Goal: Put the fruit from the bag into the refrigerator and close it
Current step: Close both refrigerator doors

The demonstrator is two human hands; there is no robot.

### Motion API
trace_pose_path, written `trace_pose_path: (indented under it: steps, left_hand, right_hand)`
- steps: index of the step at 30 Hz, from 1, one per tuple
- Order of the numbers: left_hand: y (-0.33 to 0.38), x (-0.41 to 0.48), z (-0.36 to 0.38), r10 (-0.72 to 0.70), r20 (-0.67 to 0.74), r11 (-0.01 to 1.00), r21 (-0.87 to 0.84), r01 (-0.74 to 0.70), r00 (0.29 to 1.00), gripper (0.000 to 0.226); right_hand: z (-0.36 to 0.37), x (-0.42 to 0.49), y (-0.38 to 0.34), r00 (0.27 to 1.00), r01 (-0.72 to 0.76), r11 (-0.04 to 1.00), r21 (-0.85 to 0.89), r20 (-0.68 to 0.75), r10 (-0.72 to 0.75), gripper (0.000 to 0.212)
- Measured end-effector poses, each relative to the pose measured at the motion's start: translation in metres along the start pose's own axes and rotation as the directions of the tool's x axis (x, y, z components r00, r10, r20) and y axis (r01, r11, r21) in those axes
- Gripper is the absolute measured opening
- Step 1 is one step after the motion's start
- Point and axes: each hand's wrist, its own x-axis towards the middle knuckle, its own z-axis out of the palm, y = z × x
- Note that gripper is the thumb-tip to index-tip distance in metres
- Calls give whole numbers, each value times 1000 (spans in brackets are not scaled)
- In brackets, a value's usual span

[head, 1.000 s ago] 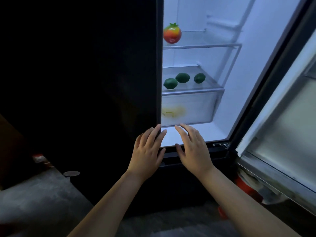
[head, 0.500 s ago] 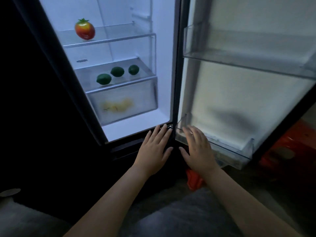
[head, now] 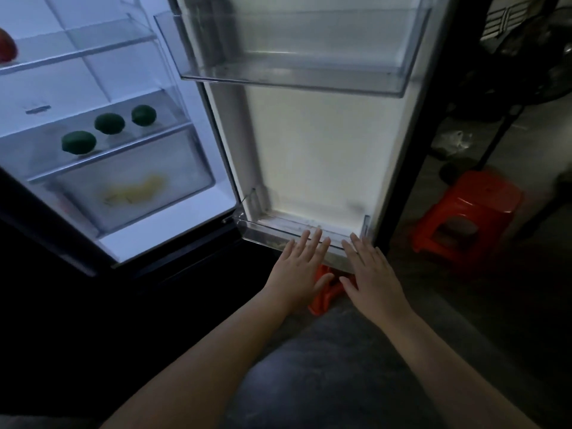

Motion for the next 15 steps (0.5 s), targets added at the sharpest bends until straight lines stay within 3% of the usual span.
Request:
trace_pose_path:
  steps: [4, 15]
  left_hand:
    - [13, 7, 11, -23, 12, 1000, -18, 24, 1000, 71]
    - [8, -3, 23, -28, -31, 1000, 8, 28, 999, 76]
  right_hand:
    - [5, -3, 10, 998, 7, 1000, 22, 61, -8, 72]
    - [12, -12, -1, 999, -28, 999, 39, 46, 26, 85]
